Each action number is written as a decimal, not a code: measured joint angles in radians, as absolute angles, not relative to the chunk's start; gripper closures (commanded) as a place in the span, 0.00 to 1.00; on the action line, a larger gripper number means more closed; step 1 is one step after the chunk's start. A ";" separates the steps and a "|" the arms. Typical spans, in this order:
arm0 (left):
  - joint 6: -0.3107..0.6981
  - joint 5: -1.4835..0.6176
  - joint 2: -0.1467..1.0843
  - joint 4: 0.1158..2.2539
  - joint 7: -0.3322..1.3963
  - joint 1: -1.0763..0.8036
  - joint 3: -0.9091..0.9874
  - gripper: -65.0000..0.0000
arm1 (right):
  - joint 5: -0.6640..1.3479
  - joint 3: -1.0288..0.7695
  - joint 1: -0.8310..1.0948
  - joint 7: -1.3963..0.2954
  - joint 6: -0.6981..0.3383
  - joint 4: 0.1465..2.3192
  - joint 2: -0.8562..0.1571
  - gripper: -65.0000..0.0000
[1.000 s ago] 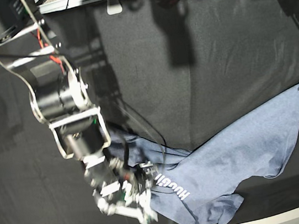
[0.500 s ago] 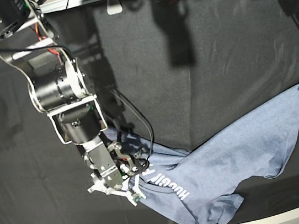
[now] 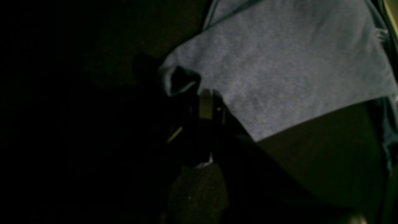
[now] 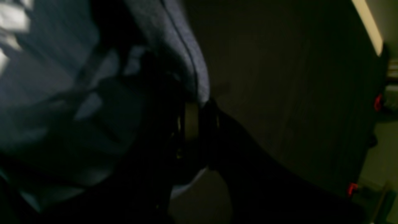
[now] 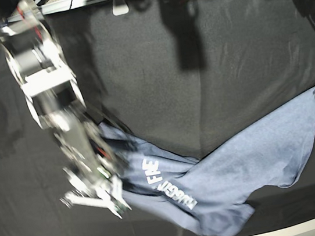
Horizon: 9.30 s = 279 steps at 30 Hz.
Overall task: Layout the t-shirt on the table in an organized manner, then fold the t-shirt properly
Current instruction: 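Grasp the shirt edge near the printed lettering with the right gripper and pull, then regrasp the shirt edge beside the lettering with the right gripper, then lift the shirt with both grippers and lay it down lengthwise, then grasp the bunched shirt end with the right gripper, then lift the shirt with both grippers and swing it open across the table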
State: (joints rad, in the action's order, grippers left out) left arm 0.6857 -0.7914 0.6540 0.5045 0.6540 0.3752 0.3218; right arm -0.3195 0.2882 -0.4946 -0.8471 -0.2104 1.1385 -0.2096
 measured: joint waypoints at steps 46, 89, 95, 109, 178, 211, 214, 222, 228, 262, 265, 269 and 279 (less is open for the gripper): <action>0.686 -0.792 0.654 0.504 0.653 0.376 0.322 1.00 | 0.042 0.111 -0.399 -0.833 -0.207 1.354 -0.157 0.56; 0.686 -0.788 0.654 0.606 0.606 0.392 0.322 1.00 | -0.284 0.208 -0.803 -0.606 -0.186 0.817 -0.051 1.00; 0.679 -0.772 0.654 0.694 0.565 0.565 0.322 1.00 | -0.236 0.207 -1.032 -0.635 -0.186 0.819 -0.080 1.00; 0.678 -0.786 0.832 0.699 0.656 0.909 0.322 1.00 | -0.160 0.208 -1.120 -0.841 -0.239 1.183 -0.075 1.00; 0.688 -0.860 0.609 0.733 0.696 0.260 0.322 1.00 | 0.004 0.238 -0.822 -0.524 -0.242 0.451 0.070 0.64; 0.688 -0.862 0.609 0.733 0.715 0.261 0.322 1.00 | 0.011 0.236 -0.751 -0.646 -0.376 0.875 0.036 0.50; 0.689 -0.865 0.609 0.733 0.730 0.262 0.322 1.00 | 0.027 0.236 -0.751 -0.512 -0.358 0.727 0.049 0.47; 0.688 -0.864 0.609 0.733 0.730 0.261 0.322 1.00 | -0.064 0.236 -0.786 -0.267 -0.277 0.416 0.078 0.47; 0.688 -0.864 0.609 0.733 0.730 0.261 0.322 1.00 | -0.071 0.236 -0.793 -0.252 -0.239 0.395 0.091 0.48; 0.686 -0.862 0.609 0.891 0.690 0.337 0.322 1.00 | -0.141 0.239 -0.760 -0.479 -0.283 1.017 0.037 1.00; 0.687 -0.804 0.611 0.954 0.707 0.442 0.321 1.00 | -0.132 0.236 -0.782 -0.569 -0.281 1.174 0.033 1.00; 0.690 -0.803 0.639 1.027 0.713 0.540 0.321 1.00 | -0.125 0.241 -0.804 -0.596 -0.287 1.355 0.040 1.00; 0.682 -0.879 0.812 1.127 0.848 0.666 0.378 1.00 | -0.131 0.239 -0.785 -0.731 -0.284 1.541 0.033 1.00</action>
